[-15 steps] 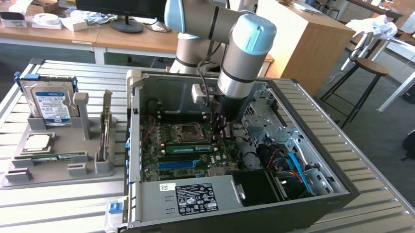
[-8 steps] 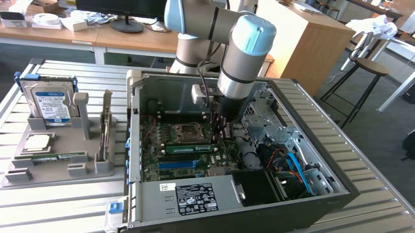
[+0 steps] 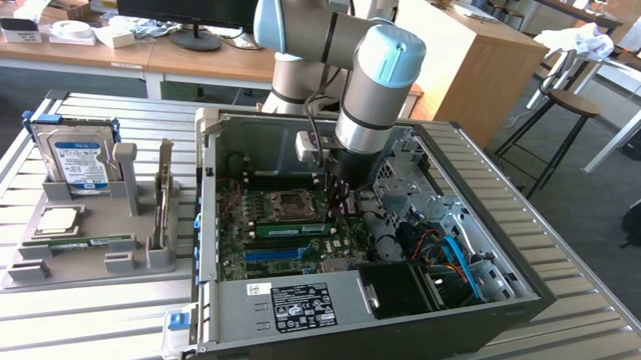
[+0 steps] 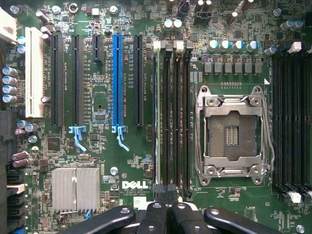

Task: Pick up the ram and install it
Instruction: 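Press down the ram until it locks into place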

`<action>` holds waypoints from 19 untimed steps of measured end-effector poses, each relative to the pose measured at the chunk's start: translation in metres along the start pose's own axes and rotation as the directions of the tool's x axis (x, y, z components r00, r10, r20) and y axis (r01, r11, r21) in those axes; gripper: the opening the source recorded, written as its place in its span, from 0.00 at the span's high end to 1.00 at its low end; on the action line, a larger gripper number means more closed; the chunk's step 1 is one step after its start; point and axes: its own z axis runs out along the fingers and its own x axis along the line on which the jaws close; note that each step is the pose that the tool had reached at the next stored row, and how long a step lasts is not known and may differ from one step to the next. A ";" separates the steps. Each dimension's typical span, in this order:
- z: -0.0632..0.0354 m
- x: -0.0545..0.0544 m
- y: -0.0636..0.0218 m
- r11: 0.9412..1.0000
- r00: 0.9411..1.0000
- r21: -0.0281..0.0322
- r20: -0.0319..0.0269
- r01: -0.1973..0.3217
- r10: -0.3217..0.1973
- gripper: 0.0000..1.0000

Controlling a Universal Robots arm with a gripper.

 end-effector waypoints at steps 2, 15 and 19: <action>0.0000 0.000 0.0000 1.000 1.000 0.000 0.000 0.000 0.000 0.90; 0.0023 0.000 0.0000 1.000 1.000 0.000 0.000 0.000 0.000 0.90; 0.0023 0.000 0.0000 1.000 1.000 0.000 0.000 0.000 0.000 0.90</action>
